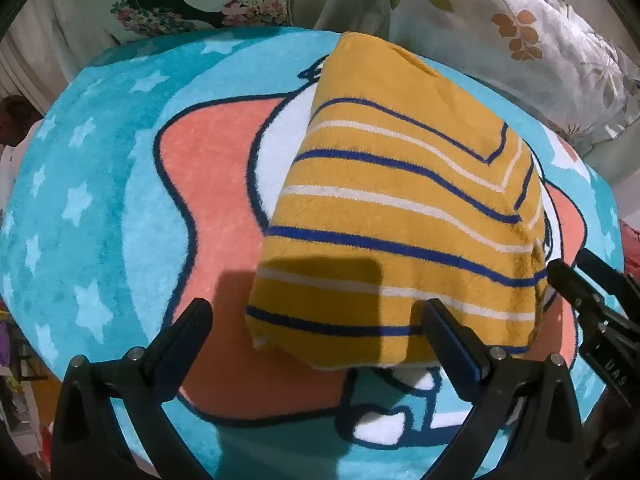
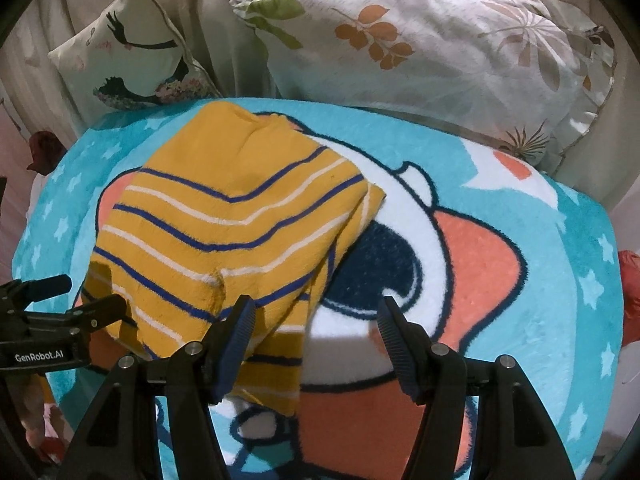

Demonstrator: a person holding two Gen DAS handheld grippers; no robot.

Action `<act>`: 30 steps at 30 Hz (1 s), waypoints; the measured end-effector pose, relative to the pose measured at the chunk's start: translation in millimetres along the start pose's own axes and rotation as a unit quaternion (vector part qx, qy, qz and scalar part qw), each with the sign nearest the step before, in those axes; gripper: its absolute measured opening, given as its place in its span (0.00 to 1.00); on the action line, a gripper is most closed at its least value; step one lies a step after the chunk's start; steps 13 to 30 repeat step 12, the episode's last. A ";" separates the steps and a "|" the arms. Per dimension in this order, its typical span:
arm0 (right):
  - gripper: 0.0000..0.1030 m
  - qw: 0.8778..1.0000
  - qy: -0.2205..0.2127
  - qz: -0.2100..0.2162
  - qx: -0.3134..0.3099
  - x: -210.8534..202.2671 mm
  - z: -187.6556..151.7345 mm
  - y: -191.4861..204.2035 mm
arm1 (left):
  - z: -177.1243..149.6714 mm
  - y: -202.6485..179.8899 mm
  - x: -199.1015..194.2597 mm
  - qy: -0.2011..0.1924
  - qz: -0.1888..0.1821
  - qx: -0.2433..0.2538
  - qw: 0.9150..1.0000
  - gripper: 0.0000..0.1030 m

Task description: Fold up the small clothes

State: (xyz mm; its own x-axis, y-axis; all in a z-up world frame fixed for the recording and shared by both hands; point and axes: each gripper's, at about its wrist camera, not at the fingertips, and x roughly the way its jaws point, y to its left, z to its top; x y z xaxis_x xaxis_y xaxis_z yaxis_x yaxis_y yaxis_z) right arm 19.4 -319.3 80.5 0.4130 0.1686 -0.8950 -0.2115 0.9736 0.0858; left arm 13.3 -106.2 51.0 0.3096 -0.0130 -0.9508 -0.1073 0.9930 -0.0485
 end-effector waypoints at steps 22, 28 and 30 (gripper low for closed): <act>0.66 1.000 -0.009 0.002 -0.007 -5.6 0.5 7.9 | -8.4 -5.6 -13.2 -0.018 0.000 0.000 1.000 1.00; 0.66 1.000 -0.009 0.002 -0.007 -5.6 0.5 7.9 | -8.4 -5.6 -13.2 -0.018 0.000 0.000 1.000 1.00; 0.66 1.000 -0.009 0.002 -0.007 -5.6 0.5 7.9 | -8.4 -5.6 -13.2 -0.018 0.000 0.000 1.000 1.00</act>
